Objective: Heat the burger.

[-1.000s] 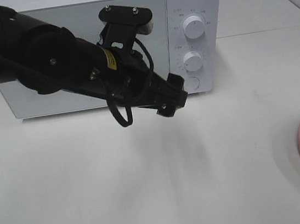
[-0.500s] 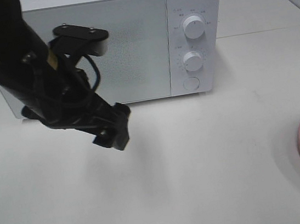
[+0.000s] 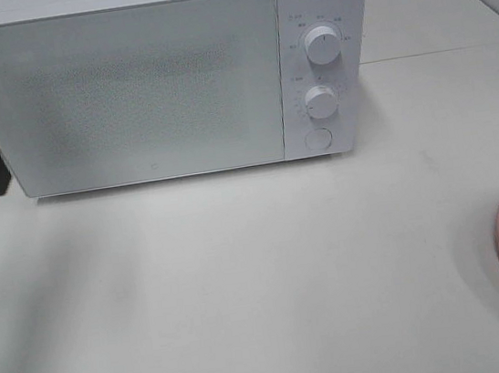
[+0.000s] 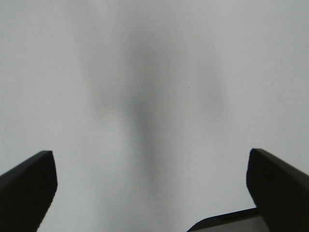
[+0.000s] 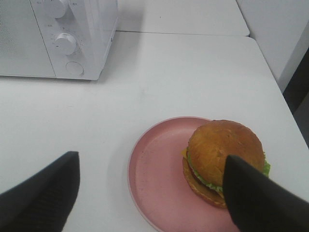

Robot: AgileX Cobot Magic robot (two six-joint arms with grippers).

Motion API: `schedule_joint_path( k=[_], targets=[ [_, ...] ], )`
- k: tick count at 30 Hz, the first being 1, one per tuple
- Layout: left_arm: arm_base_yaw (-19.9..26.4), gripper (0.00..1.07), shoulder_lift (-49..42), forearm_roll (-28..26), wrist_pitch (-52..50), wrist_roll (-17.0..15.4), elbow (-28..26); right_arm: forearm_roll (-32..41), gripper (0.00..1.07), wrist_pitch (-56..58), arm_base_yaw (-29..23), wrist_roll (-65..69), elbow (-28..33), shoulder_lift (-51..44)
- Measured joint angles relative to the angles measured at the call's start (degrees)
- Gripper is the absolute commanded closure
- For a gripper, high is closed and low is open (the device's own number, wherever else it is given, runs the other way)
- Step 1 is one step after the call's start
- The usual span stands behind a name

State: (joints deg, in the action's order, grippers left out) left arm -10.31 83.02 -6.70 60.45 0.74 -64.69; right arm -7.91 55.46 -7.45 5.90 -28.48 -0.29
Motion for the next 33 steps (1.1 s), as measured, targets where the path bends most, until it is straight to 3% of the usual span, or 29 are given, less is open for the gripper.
schedule_joint_path(
  k=[1, 3, 4, 6, 13, 24, 29, 31, 33],
  targets=[
    [0.0, 0.06, 0.0, 0.0, 0.0, 0.0, 0.0, 0.0, 0.31, 0.0, 0.0, 0.0, 0.0, 0.0],
    [5.4, 0.06, -2.6, -2.4, 0.3, 0.7, 0.0, 0.0, 0.31, 0.0, 0.0, 0.0, 0.0, 0.0],
    [5.4, 0.06, -2.6, -2.4, 0.3, 0.7, 0.0, 0.0, 0.31, 0.0, 0.0, 0.0, 0.0, 0.0],
    [9.6, 0.06, -5.1, -2.7, 1.2, 1.0, 0.0, 0.0, 0.31, 0.0, 0.0, 0.0, 0.0, 0.0],
    [12.2, 0.06, -11.6, -2.2, 2.0, 1.0, 2.5, 0.0, 0.31, 0.0, 0.0, 0.0, 0.0, 0.0],
    [12.2, 0.06, -32.2, -0.9, -2.8, 0.9, 23.9, 0.0, 0.31, 0.0, 0.0, 0.0, 0.0, 0.0],
    [12.2, 0.06, -39.6, -0.9, -3.8, 1.0, 28.9, 0.0, 0.31, 0.0, 0.0, 0.0, 0.0, 0.0],
    [12.2, 0.06, -47.0, -0.9, -3.7, 1.0, 32.5, 0.0, 0.31, 0.0, 0.0, 0.0, 0.0, 0.0],
    [12.2, 0.06, -48.6, -0.9, -3.7, 1.0, 32.8, 0.0, 0.31, 0.0, 0.0, 0.0, 0.0, 0.0]
  ],
)
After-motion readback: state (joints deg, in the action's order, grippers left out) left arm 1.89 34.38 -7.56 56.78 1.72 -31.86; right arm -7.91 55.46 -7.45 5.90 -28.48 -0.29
